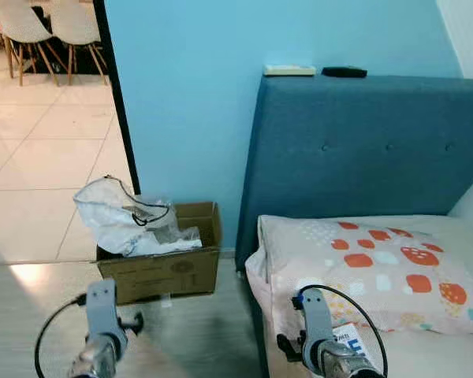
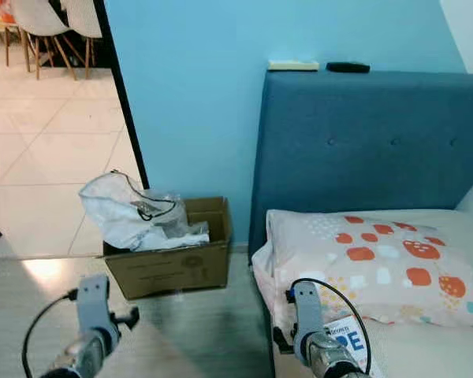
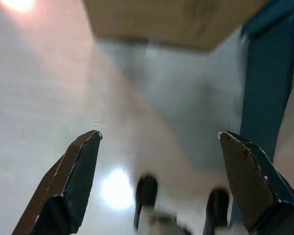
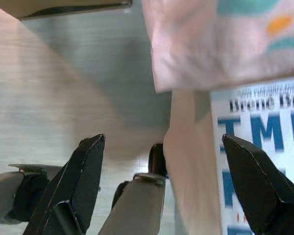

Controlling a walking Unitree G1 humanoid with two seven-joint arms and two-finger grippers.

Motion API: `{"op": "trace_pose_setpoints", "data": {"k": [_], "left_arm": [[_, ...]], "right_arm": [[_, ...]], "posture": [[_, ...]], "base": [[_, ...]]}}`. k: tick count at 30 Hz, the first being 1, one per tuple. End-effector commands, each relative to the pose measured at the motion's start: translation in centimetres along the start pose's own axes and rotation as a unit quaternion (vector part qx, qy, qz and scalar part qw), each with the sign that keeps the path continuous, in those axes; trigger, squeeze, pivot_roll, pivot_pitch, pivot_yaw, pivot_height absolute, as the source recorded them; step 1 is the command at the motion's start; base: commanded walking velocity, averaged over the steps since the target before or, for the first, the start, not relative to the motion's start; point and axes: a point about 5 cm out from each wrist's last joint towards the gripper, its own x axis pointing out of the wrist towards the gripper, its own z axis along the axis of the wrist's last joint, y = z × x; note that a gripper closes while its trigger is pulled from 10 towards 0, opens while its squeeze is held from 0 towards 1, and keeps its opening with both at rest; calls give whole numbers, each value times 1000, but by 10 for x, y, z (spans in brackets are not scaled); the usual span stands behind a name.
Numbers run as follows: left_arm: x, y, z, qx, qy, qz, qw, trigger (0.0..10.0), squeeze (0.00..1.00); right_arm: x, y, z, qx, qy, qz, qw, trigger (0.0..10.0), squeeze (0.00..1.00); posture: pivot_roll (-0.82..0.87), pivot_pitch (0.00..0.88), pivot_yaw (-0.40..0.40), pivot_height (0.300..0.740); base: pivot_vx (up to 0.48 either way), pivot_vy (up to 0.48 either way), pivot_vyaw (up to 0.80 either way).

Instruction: Clean up the room

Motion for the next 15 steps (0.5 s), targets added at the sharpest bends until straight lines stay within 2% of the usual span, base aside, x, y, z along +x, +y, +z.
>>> {"op": "trace_pose_setpoints", "data": {"k": [1,2,7,8,10,15], "left_arm": [[-5,5,-23,5,42,12,999,10000,0],[-5,5,-23,5,42,12,999,10000,0],[-18,17,-60,25,108,27,993,10000,0],[-18,17,-60,25,108,27,993,10000,0],[-23,21,-74,34,132,29,990,10000,0],[-28,25,-85,38,150,32,987,10000,0]], "right_arm": [[-2,-5,-16,18,23,-15,999,10000,0],[-2,-5,-16,18,23,-15,999,10000,0],[-6,-11,-41,32,55,-42,997,10000,0],[-6,-11,-41,32,55,-42,997,10000,0],[-7,-13,-49,40,63,-54,996,10000,0],[-9,-16,-54,49,69,-69,994,10000,0]], "posture": [[9,0,-32,740],[9,0,-32,740],[11,0,-23,740],[11,0,-23,740],[11,0,-19,740],[11,0,-18,740]], "base": [[-364,0,0],[-364,0,0],[-365,0,0],[-371,0,0],[-371,0,0],[-373,0,0]]}}
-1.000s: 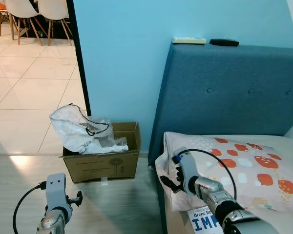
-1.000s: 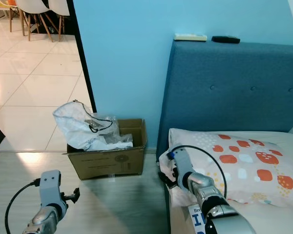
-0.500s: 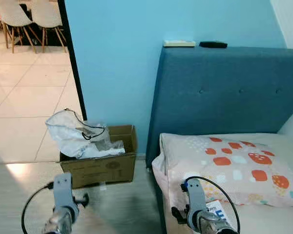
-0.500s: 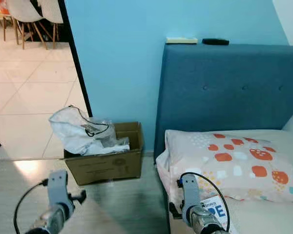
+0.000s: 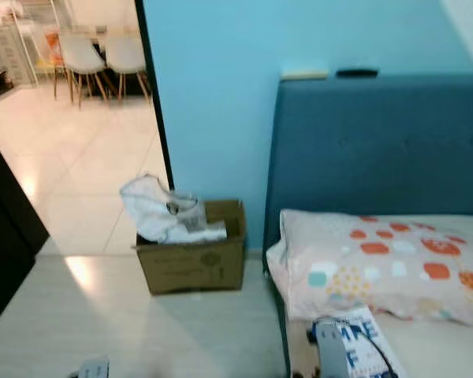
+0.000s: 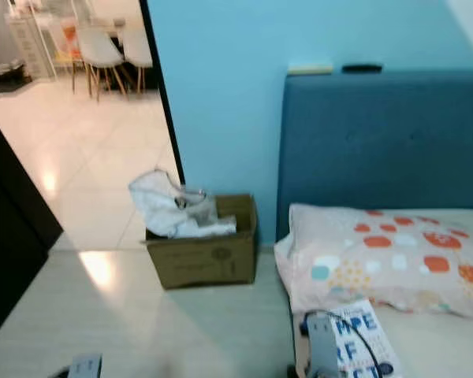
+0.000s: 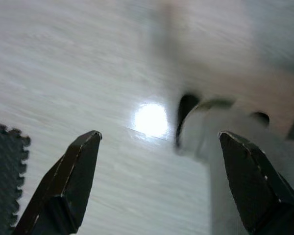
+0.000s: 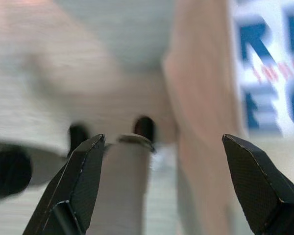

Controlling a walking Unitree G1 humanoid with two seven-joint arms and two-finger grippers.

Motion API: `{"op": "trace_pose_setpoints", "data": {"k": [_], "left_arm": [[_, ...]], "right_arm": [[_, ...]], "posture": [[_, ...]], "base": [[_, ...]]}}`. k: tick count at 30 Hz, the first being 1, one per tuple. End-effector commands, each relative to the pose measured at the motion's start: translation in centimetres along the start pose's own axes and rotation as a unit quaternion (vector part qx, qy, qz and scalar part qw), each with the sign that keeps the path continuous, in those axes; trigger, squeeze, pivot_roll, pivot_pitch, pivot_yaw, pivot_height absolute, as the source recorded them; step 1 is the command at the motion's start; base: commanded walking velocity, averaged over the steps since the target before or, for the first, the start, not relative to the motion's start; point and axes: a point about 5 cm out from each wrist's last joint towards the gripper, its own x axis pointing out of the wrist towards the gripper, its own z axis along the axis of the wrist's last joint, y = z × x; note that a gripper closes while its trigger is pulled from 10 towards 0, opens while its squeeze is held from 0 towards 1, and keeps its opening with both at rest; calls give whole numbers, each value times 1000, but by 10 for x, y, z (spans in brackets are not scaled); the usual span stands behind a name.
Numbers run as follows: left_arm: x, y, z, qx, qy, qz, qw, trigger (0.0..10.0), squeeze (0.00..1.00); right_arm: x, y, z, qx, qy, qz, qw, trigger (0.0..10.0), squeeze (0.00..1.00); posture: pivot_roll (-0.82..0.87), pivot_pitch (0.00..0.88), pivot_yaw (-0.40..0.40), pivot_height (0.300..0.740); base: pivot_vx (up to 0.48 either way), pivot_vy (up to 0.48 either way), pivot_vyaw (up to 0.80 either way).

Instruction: Clean up the room

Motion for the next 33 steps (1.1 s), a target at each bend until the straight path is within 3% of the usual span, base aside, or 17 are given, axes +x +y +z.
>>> {"op": "trace_pose_setpoints", "data": {"k": [1,14,18,29,33], "left_arm": [[1,-1,5,9,-5,-2,1000,10000,0],[0,1,-2,13,1,-4,1000,10000,0],[-1,2,-3,14,-2,-9,1000,10000,0],[-1,0,-6,11,-3,-14,1000,10000,0],[-1,0,-7,12,-2,-16,1000,10000,0]], "right_arm": [[0,3,-3,11,5,1,1000,10000,0],[0,-1,-6,7,5,-10,1000,10000,0],[0,-1,-6,-9,9,-4,1000,10000,0],[-1,-4,-7,1,6,-11,1000,10000,0],[-1,-4,-8,0,8,-16,1000,10000,0]], "posture": [[11,0,-18,740],[15,0,-25,740],[11,0,-22,740],[3,0,-25,740],[3,0,-26,740]], "base": [[-375,0,0],[-370,0,0],[-370,0,-750],[-372,0,-750],[-368,0,0]]}}
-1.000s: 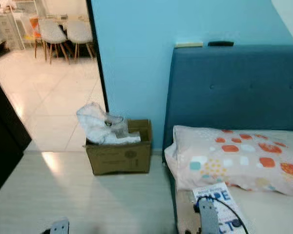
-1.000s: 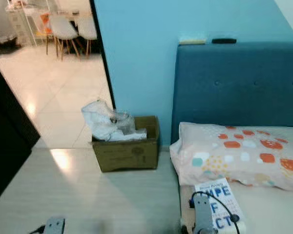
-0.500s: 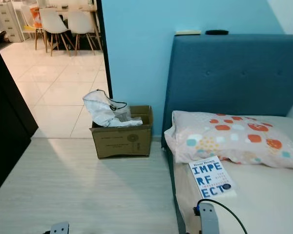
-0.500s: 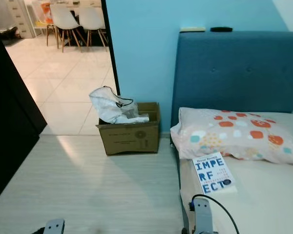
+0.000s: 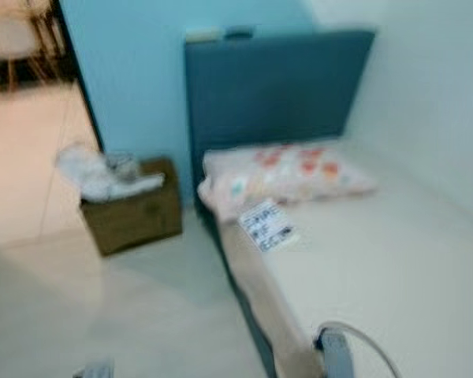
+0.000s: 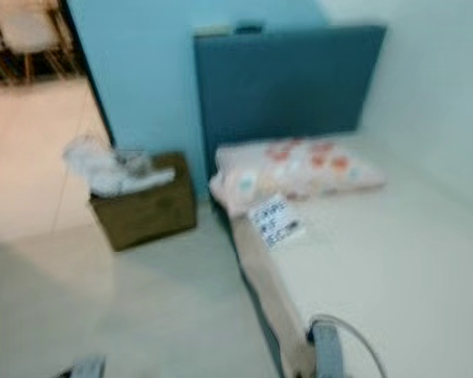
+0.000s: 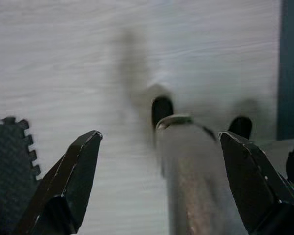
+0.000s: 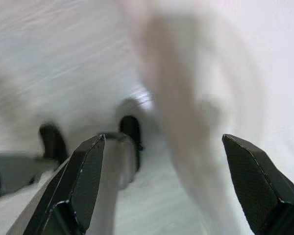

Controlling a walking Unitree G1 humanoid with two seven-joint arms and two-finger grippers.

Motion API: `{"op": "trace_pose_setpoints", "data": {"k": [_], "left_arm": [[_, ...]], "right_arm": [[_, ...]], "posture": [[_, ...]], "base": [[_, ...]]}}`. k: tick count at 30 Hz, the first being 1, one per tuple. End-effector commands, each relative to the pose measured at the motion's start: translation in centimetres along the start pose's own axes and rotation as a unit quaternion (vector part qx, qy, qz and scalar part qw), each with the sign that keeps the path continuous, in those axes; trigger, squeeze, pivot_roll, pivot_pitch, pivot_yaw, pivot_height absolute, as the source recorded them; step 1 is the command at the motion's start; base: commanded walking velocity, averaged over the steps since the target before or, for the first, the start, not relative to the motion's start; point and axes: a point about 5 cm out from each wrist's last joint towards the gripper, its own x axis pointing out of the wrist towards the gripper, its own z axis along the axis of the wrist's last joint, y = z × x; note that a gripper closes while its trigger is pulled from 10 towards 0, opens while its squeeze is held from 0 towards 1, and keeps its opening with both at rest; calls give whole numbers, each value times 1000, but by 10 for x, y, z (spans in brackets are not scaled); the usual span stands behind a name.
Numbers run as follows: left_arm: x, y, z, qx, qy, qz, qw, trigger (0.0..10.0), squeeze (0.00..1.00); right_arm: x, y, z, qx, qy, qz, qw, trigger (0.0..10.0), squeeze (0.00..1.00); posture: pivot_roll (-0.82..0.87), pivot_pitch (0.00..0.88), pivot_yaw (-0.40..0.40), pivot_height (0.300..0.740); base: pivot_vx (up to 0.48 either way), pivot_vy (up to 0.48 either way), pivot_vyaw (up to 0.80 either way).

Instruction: Clean up the room

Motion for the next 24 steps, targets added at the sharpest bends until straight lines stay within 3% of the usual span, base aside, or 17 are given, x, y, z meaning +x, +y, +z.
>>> {"op": "trace_pose_setpoints", "data": {"k": [1,5,24], "left_arm": [[-1,7,-3,4,6,7,1000,10000,0],[-1,7,-3,5,7,6,1000,10000,0],[-1,6,-2,12,7,1,1000,10000,0]], "right_arm": [[1,10,0,2,1,10,1000,10000,0],[1,10,0,-4,2,13,1000,10000,0],[1,8,2,-4,3,1,1000,10000,0]], "posture": [[3,0,-26,740],[5,0,-26,740],[6,0,-28,740]], "base": [[-371,0,0],[-369,0,0],[-369,0,-763]]}}
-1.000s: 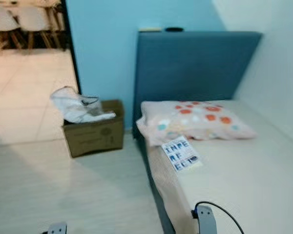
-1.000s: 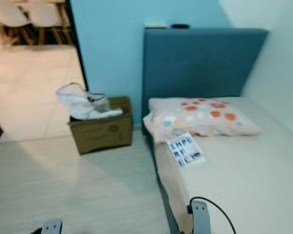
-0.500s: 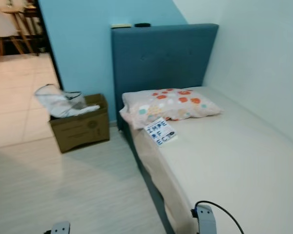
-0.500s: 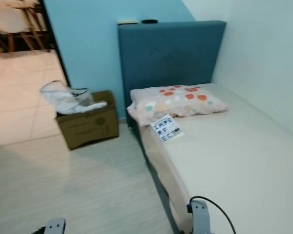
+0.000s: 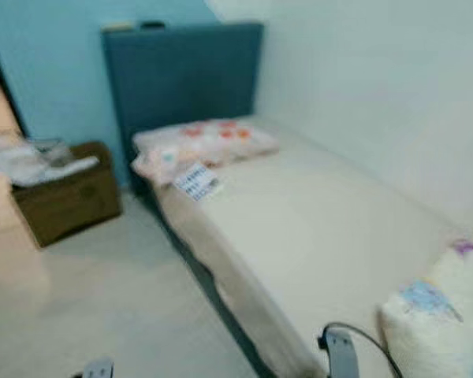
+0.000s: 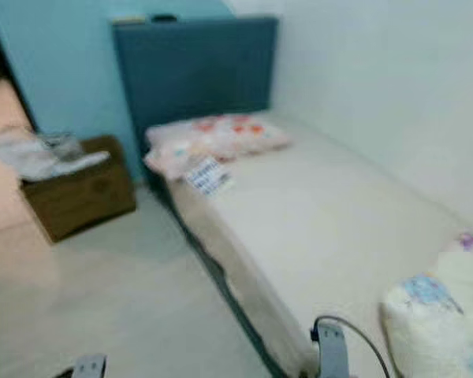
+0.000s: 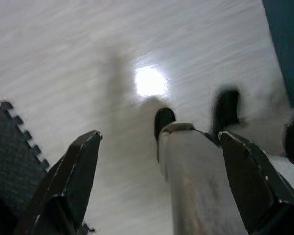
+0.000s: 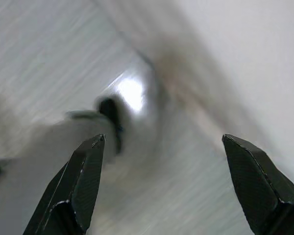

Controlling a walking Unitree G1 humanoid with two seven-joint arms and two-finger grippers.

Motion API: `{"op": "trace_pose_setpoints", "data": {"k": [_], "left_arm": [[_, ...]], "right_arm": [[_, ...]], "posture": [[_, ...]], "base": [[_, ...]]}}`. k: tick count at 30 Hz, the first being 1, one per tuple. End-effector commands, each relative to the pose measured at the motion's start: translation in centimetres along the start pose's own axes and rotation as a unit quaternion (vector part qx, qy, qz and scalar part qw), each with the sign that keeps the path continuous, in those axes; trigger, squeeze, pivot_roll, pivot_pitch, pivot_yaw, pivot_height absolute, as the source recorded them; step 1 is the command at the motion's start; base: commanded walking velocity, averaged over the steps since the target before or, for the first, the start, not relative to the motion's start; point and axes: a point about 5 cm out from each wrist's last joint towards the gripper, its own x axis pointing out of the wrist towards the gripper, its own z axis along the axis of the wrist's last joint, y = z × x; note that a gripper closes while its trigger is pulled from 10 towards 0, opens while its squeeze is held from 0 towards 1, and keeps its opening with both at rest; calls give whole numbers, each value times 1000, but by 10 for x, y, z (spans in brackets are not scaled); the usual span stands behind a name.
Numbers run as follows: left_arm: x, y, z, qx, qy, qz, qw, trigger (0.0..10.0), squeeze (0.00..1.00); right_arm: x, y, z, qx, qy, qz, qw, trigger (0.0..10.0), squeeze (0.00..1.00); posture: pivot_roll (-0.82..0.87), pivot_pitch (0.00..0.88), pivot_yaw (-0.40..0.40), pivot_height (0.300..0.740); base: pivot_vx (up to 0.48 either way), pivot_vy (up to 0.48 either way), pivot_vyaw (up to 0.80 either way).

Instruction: Clean up the room

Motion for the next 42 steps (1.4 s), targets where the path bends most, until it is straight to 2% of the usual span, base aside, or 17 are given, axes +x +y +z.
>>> {"op": "trace_pose_setpoints", "data": {"k": [1,15,33,35,42], "left_arm": [[-1,2,-5,4,10,1,1000,10000,0],[-1,1,-5,6,9,-1,1000,10000,0],[-1,1,1,34,-12,-11,999,10000,0],[-1,1,1,34,-12,-12,999,10000,0],[-1,0,1,45,-12,-14,999,10000,0]], "right_arm": [[0,0,6,-2,-7,-2,1000,10000,0],[0,-2,13,1,-15,-10,1000,10000,0],[0,-4,18,12,-25,-31,999,10000,0],[0,-5,20,23,-32,-34,999,10000,0],[0,-2,28,17,-45,-27,998,10000,0]], "posture": [[6,0,-28,740],[2,0,-26,740],[0,0,-22,740],[-1,0,-21,740],[-3,0,-20,740]], "base": [[-371,0,-756],[-365,0,-756],[0,0,-755],[0,0,0],[120,0,0]]}}
